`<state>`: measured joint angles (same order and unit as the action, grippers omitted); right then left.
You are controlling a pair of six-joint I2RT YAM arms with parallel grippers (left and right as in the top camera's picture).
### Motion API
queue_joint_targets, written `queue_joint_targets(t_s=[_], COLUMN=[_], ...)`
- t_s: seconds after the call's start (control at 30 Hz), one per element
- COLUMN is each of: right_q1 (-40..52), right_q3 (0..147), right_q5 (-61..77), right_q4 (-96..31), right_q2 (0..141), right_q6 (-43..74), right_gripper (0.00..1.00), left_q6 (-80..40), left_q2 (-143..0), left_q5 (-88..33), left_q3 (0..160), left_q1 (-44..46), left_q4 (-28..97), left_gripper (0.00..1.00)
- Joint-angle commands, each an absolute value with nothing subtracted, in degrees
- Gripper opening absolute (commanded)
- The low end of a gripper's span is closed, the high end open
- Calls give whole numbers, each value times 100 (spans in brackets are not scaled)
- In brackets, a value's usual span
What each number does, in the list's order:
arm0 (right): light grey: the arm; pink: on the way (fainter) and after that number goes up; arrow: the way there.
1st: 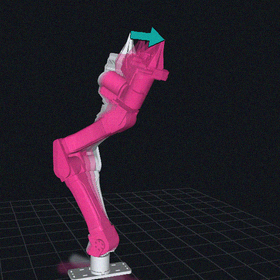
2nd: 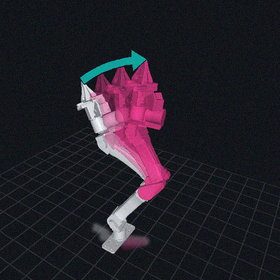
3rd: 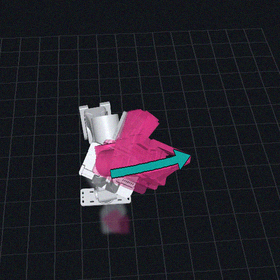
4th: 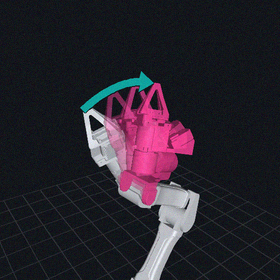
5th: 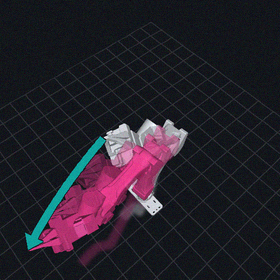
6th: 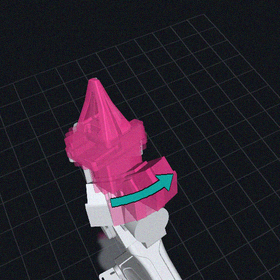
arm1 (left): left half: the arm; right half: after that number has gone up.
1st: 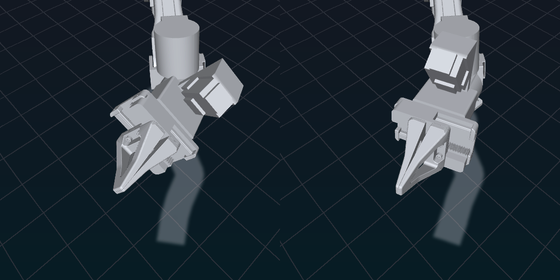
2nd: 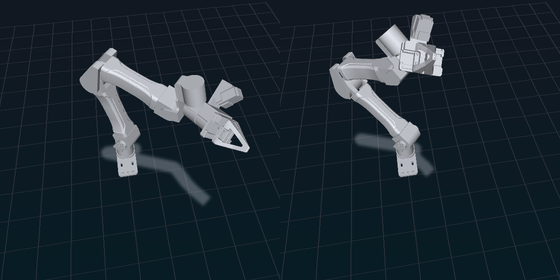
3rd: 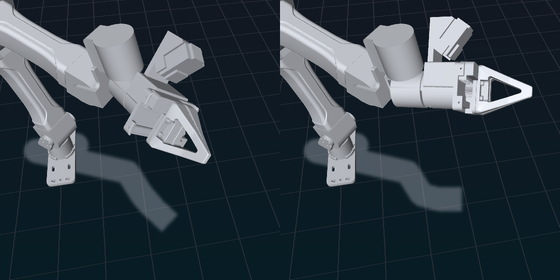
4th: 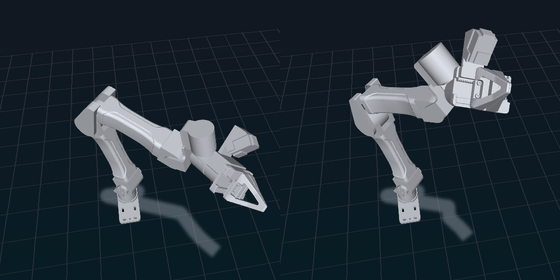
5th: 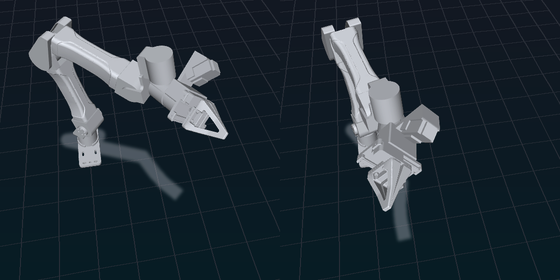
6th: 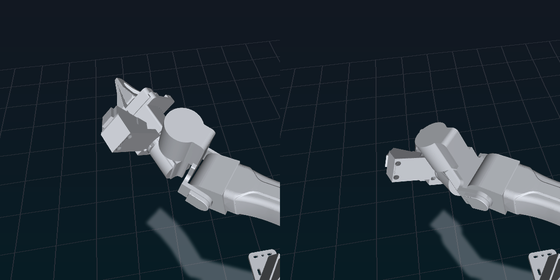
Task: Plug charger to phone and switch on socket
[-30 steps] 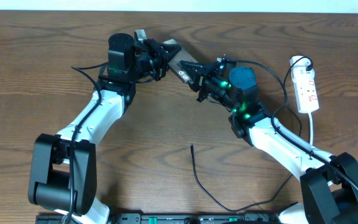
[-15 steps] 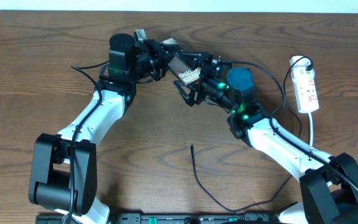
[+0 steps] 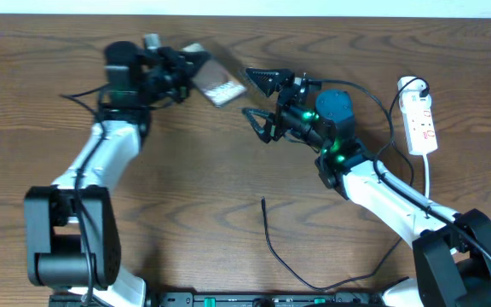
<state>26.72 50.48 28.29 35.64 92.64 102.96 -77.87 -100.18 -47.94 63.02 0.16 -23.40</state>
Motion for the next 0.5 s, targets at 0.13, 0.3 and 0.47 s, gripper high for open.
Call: queue_joint_targets(t_s=[0.13,0.3,0.47], right_q1=[2536,2539,2615], right_q3=[5100,5214,6241], right_q5=[3057,3350,3706], right_q4=[3586,3498,1083], right_q2=[9227,9227,9227], right_q6=[8436,7843,6447], right_gripper=[99,99,99], left_q6=[-6512,-5502,-4829], left_q2=[-9900,-9900,-9900], left_q5=[-7026,-8202,-8814], left_q3=[6386,6386,6386], left_q1=[-1107,-1546,-1765], left_q4=[-2418,-2418,-2477], left_gripper=[8,7,7])
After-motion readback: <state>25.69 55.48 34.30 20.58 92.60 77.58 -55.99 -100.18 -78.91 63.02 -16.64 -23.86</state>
